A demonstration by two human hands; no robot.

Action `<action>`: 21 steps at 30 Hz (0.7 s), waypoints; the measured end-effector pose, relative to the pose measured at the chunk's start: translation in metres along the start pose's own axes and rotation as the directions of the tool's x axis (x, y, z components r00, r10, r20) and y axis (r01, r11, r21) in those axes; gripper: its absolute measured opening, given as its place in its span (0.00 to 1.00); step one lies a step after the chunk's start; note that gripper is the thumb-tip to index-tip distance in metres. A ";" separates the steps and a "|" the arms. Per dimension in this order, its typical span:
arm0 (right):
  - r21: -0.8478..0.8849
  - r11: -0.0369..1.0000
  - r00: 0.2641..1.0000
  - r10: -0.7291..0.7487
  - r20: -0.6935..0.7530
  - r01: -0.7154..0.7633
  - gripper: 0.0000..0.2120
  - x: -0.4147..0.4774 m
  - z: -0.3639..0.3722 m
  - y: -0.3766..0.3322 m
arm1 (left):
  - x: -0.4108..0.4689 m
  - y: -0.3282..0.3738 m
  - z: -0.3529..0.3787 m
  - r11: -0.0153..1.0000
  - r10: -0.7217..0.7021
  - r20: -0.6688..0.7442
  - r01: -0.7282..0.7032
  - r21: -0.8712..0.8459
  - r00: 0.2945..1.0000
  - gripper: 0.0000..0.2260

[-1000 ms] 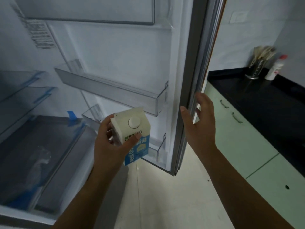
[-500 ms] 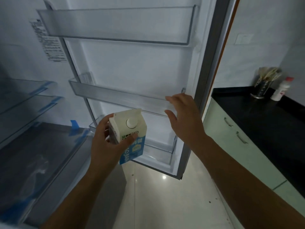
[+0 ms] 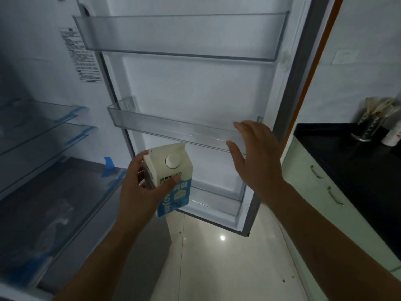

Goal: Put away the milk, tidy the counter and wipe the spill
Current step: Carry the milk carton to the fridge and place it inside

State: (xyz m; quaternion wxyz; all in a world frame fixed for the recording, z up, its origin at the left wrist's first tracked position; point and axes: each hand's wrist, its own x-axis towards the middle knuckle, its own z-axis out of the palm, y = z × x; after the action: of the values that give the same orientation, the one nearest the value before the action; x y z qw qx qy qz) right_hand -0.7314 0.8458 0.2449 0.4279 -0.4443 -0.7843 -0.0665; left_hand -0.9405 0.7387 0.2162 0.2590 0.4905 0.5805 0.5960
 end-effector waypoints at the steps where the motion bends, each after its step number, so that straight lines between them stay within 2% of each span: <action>1: 0.035 0.999 1.000 -0.013 -0.015 0.014 0.21 0.002 0.002 -0.009 | 0.002 0.000 -0.006 1.000 -0.004 -0.019 0.004 0.006 1.000 0.29; 4: 0.183 0.980 0.997 -0.077 -0.006 0.077 0.21 0.009 0.016 -0.038 | 0.007 -0.001 -0.029 1.000 -0.003 -0.086 0.005 0.022 0.996 0.29; 7: 0.308 0.945 0.981 -0.156 0.118 0.113 0.21 0.016 0.043 -0.069 | 0.011 -0.001 -0.059 0.998 0.014 -0.171 -0.003 0.069 0.985 0.25; 11: 0.415 0.897 0.916 -0.287 0.281 0.154 0.24 0.032 0.101 -0.115 | 0.019 -0.007 -0.111 0.992 0.000 -0.313 0.040 0.122 0.950 0.28; 16: 0.546 0.812 0.823 -0.447 0.350 0.209 0.22 0.068 0.182 -0.178 | 0.042 -0.010 -0.178 0.986 0.038 -0.512 0.051 0.159 0.858 0.28; 21: 0.633 0.727 0.757 -0.564 0.329 0.266 0.27 0.106 0.256 -0.249 | 0.061 -0.017 -0.236 0.984 0.038 -0.684 0.094 0.155 0.729 0.30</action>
State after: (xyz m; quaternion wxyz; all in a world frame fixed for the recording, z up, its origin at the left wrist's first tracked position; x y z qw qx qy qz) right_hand -1.1008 0.8895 0.2310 0.2906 -0.1085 -0.9332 0.1816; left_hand -1.1775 0.6925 0.2545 -0.0089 0.2490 0.6933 0.6762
